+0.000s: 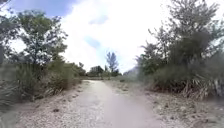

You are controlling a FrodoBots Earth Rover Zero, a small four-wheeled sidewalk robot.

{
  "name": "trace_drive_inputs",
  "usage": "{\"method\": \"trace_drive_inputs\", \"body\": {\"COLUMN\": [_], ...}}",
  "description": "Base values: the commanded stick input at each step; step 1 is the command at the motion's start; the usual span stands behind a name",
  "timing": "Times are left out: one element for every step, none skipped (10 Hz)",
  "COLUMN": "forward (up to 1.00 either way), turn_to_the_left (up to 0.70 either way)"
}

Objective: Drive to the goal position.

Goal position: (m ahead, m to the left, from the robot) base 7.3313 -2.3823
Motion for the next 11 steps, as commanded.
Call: {"method": "trace_drive_inputs", "body": {"forward": [0.45, 0.45, 0.45, 0.45, 0.45, 0.45, 0.45, 0.45, 0.45, 0.45, 0.45], "turn_to_the_left": [0.00, 0.00, 0.00, 0.00, 0.00, 0.00, 0.00, 0.00, 0.00, 0.00, 0.00]}}
